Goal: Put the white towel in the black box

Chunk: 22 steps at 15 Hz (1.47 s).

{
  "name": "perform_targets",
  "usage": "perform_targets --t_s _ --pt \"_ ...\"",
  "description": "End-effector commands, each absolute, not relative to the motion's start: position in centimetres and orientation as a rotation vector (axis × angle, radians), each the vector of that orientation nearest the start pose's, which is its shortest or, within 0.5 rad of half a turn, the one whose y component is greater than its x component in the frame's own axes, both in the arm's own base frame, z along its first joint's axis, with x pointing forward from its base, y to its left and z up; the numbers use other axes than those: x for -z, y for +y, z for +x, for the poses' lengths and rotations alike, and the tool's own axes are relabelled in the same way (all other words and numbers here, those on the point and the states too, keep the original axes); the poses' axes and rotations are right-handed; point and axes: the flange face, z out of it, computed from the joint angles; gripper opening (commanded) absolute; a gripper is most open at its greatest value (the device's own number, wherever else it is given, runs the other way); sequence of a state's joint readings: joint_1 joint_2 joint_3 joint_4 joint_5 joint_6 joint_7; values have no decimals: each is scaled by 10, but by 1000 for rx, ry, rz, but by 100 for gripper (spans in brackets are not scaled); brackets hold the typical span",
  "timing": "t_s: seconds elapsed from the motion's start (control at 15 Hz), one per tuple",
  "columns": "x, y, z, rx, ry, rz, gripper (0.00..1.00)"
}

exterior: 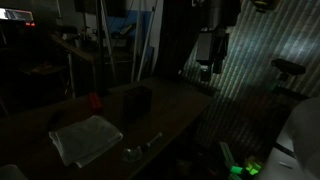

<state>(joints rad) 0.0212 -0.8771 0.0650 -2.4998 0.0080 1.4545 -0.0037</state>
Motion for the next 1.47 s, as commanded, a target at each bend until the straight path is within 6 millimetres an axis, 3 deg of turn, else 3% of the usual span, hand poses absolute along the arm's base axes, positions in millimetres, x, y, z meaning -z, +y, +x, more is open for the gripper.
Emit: perform_targets --t_s 0.0,0.4,0.6,0.93,1.2,1.4 --pt "-543 28 266 -261 -99 -3176 100" --pt "-546 28 265 -246 -99 -3177 100" --pt "-548 42 282 -212 -213 -3186 100" --pt "-556 88 334 41 -555 -3193 100" --pt "-558 129 392 287 -824 -3157 100" --pt "-546 156 442 412 -966 -3113 100"
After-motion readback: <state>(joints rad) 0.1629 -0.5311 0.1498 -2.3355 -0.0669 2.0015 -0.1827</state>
